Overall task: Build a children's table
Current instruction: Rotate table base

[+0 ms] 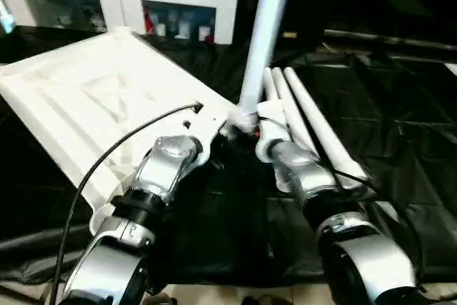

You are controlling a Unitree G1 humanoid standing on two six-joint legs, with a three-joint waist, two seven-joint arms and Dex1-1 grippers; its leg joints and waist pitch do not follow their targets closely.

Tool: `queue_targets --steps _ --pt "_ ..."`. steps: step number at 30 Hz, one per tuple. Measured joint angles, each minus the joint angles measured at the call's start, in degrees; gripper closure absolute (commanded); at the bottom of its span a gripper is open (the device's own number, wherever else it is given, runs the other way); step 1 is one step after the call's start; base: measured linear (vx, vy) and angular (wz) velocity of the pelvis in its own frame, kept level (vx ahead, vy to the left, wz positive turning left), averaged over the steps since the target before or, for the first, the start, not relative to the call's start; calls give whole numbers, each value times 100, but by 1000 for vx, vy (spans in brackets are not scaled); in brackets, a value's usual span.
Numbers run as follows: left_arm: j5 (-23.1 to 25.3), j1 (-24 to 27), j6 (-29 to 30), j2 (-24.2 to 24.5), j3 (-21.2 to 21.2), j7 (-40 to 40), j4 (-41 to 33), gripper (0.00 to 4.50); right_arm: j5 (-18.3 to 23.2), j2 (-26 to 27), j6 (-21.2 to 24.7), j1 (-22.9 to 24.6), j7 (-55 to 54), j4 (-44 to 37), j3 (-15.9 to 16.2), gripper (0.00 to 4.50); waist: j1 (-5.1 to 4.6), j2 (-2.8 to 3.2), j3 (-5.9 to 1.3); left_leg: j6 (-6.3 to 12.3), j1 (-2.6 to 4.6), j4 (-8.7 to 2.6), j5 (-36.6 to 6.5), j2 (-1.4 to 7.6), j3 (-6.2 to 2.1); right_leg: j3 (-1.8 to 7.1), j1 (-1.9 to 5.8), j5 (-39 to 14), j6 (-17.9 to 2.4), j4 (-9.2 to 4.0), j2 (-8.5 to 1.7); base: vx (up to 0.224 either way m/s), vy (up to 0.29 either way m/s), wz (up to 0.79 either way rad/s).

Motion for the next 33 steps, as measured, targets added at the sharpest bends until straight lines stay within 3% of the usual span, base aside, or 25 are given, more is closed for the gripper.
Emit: queue_targets --steps 3,10,15,20,26,27,30,33 --pt "-6 -199 -317 -14 73 154 417 405 1 -167 -75 119 14 -335 -12 86 35 9 6 0 -3 -13 1 2 8 3 -3 1 -4 6 0 0 0 0" --pt "-543 -778 -1508 -133 929 843 975 358 3 -340 -123 479 -48 -897 -146 86 -8 18 23 5 -25 10 -1 8 5 4 -14 -1 -2 4 6 0 0 0" --pt "-475 -975 -1829 307 1248 1605 931 321 0 -302 -108 534 -36 -1064 -54 86 -56 29 28 3 -17 3 0 18 6 3 -16 -2 -3 9 15 0 0 0" --pt "29 -415 -1289 1112 1298 1805 77 288 -65 -249 73 545 313 -1218 229 86 -86 21 29 1 -18 4 0 32 8 1 -18 -6 -8 8 24 0 0 0" --pt "443 604 -333 1945 1616 1767 -1424 242 -212 -172 326 526 412 -1058 429 86 15 -20 38 -2 -24 5 0 40 21 0 -23 -15 -15 12 24 0 0 0" --pt "548 812 -194 2101 1649 1781 -1717 236 -243 -112 351 463 357 -966 457 86 6 -51 38 -2 -20 4 0 42 34 5 -26 -15 -14 19 22 0 0 0" --pt "947 1274 318 2610 1966 1805 -2493 208 -296 -104 536 393 225 -705 496 86 29 -228 39 -14 -20 18 6 63 34 -1 -40 -43 -17 65 31 0 0 0" --pt "1169 1604 793 2906 2092 1785 -2920 193 -299 -76 592 356 250 -612 507 86 21 -278 38 -16 -24 28 7 67 40 4 -37 -42 -18 67 32 0 0 0"
